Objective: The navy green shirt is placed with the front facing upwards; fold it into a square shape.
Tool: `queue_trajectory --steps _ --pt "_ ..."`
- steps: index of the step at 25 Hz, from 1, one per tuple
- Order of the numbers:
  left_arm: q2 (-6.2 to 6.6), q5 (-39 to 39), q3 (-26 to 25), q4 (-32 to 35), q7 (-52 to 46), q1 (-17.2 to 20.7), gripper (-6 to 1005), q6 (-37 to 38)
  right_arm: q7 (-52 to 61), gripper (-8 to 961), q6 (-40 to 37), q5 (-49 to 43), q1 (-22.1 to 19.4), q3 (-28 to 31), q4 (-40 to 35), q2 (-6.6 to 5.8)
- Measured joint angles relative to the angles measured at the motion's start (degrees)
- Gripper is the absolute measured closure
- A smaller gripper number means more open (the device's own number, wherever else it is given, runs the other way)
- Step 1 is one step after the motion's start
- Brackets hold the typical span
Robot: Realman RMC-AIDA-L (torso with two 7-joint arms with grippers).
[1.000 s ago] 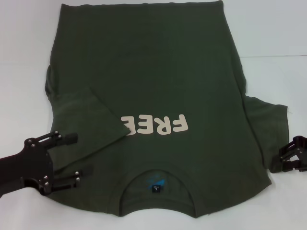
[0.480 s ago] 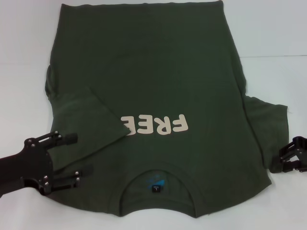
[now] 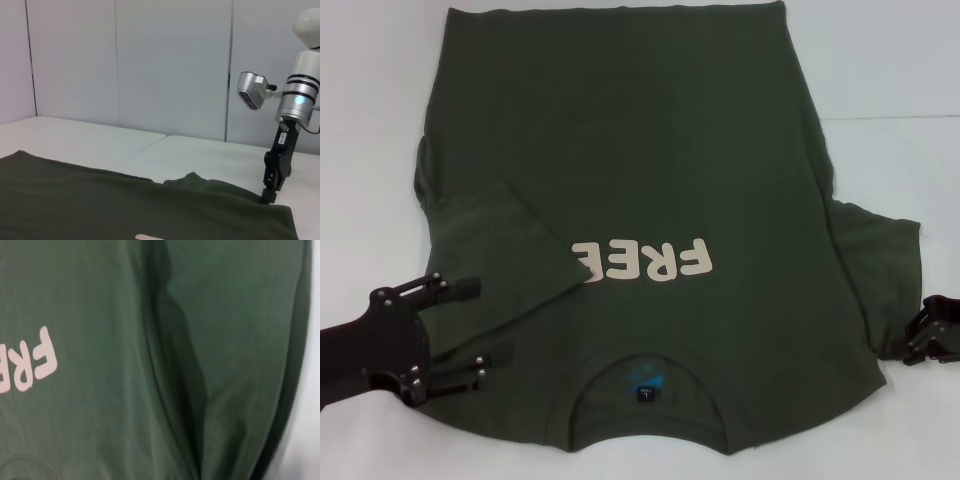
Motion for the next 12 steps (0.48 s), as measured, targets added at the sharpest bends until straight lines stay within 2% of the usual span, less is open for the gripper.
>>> queue_trajectory --steps 5,12 --pt "0.0 -0.03 0.0 0.0 0.0 0.0 165 -0.16 -0.07 917 -0.02 -0.03 0.1 -0.05 -0.12 0.01" --pt "0.0 -0.08 0.01 0.0 0.0 -0.14 165 -0.16 -0.1 939 0.13 0.19 0.08 -0.05 -0.18 -0.19"
